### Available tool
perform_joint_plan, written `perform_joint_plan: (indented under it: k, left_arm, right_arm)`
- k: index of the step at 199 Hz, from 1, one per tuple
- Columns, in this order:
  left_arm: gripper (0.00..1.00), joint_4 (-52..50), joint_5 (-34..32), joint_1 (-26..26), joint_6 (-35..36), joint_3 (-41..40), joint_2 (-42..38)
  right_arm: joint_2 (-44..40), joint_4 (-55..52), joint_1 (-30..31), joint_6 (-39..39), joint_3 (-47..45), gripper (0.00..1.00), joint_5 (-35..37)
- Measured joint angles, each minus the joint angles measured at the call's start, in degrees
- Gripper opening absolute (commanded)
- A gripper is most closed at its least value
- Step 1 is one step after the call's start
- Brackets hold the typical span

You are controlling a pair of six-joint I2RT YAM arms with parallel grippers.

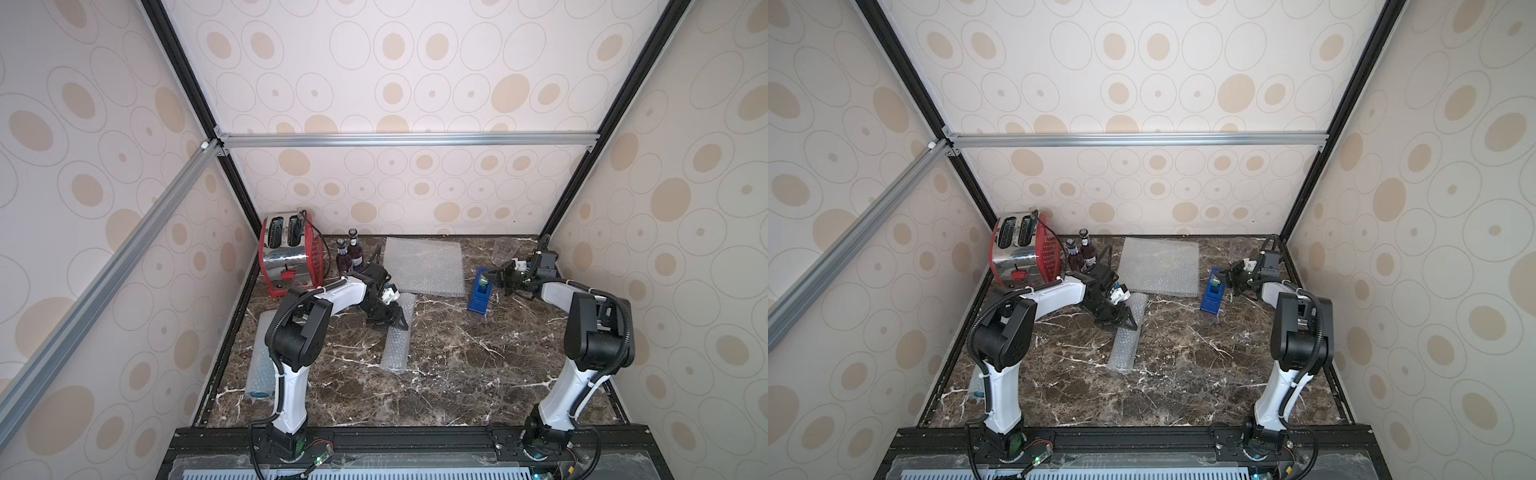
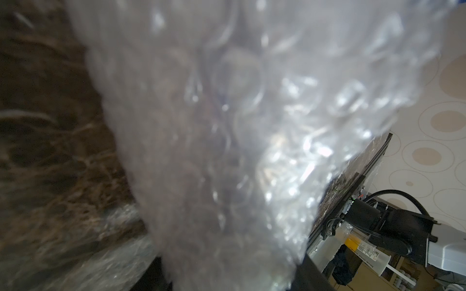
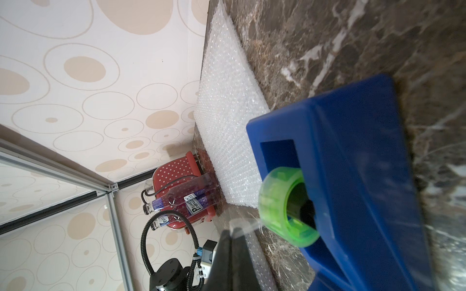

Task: Wrap wine bottles in bubble wrap
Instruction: Tear off the tape using the Tape Cutter.

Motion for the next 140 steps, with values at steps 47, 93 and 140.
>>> perform_joint_plan:
  k: [47,93,140]
  left_arm:
    - [0.49,0.11,-0.04,-0.04,0.0,-0.04,-0.04]
    - [0.49,0.11,-0.04,-0.04,0.0,-0.07,-0.04]
    - [0.49,0.22,-0.04,-0.07,0.0,-0.11,-0.04]
  right_arm:
    - [0.0,0.44,0.0,1.11,1.42,0.0,0.0]
    - [-0.02,0.44,0.0,2.16,1.44,0.0,-0.02]
    - [-0.07,-0.17,0.0,2.29,1.77,0.0,0.0]
